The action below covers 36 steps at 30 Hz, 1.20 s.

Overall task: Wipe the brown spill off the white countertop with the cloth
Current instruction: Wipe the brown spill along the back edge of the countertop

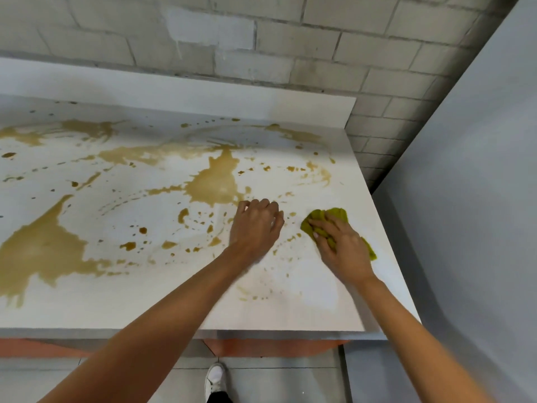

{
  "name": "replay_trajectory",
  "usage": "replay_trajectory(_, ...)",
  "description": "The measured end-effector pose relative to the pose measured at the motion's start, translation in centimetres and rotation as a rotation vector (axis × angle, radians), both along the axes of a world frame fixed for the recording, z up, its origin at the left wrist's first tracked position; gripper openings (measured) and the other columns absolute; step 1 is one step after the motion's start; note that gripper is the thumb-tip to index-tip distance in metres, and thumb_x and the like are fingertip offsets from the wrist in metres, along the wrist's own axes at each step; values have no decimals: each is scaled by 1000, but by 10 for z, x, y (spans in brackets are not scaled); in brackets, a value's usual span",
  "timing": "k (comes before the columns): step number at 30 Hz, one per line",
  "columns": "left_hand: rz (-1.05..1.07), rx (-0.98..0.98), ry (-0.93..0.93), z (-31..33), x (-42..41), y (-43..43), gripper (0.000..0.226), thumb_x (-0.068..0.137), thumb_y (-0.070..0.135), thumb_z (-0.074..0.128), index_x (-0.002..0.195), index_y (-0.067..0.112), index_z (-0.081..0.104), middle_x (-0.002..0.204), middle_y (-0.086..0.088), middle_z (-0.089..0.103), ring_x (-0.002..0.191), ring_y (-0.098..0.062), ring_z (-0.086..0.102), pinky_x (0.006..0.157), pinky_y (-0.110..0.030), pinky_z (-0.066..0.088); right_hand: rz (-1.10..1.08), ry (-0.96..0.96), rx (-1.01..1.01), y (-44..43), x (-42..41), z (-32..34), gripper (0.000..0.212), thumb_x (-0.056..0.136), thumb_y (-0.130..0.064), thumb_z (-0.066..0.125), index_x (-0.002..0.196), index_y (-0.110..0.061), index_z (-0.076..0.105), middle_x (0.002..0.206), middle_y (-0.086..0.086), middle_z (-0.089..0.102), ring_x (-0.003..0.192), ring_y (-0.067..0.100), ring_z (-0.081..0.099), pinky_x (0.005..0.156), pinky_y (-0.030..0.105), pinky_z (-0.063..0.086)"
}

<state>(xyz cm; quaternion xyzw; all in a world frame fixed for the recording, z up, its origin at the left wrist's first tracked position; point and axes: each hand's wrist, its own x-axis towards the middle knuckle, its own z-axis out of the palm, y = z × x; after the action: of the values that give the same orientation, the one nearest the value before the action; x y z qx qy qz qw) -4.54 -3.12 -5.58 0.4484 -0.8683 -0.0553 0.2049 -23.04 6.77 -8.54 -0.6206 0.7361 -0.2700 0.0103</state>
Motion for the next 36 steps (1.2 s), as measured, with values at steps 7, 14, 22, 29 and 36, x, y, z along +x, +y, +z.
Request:
replay_trajectory(7, 17, 8, 24, -8, -14, -60, 26, 94, 26, 38, 105, 14, 58, 106, -3, 58, 100, -22, 54, 96, -36, 33, -349, -46, -1, -3, -58, 3, 29, 91, -21, 53, 117, -25, 62, 133, 1, 55, 124, 23, 48, 92, 39, 46)
replay_trajectory(14, -51, 67, -78, -15, -18, -87, 37, 98, 30, 30, 125, 18, 53, 129, 2, 53, 117, -17, 50, 108, -35, 23, -425, -49, 116, -94, -43, 17, 33, 93, -22, 46, 124, -23, 56, 134, 8, 50, 115, 34, 50, 83, 44, 48)
replay_trajectory(22, -37, 70, -87, -21, -20, -95, 38, 98, 30, 30, 127, 20, 53, 132, 3, 55, 118, -18, 50, 109, -37, 18, -205, 15, 34, -37, -34, 4, 30, 91, -28, 53, 120, -36, 58, 135, -4, 54, 123, 14, 49, 87, 32, 48)
replay_trajectory(29, -87, 74, -104, -23, -15, -99, 37, 99, 32, 28, 126, 22, 52, 131, 4, 55, 117, -18, 50, 109, -38, 19, -490, -33, 123, -79, -65, 14, 32, 95, -23, 46, 125, -20, 56, 136, 10, 49, 122, 32, 45, 92, 44, 44)
replay_trajectory(36, -102, 56, -130, -23, -15, -104, 37, 98, 32, 28, 117, 19, 56, 123, 3, 58, 111, -20, 53, 107, -39, 22, -284, -22, 116, -124, -25, 16, 33, 95, -28, 48, 127, -26, 54, 141, 6, 47, 127, 27, 45, 92, 43, 46)
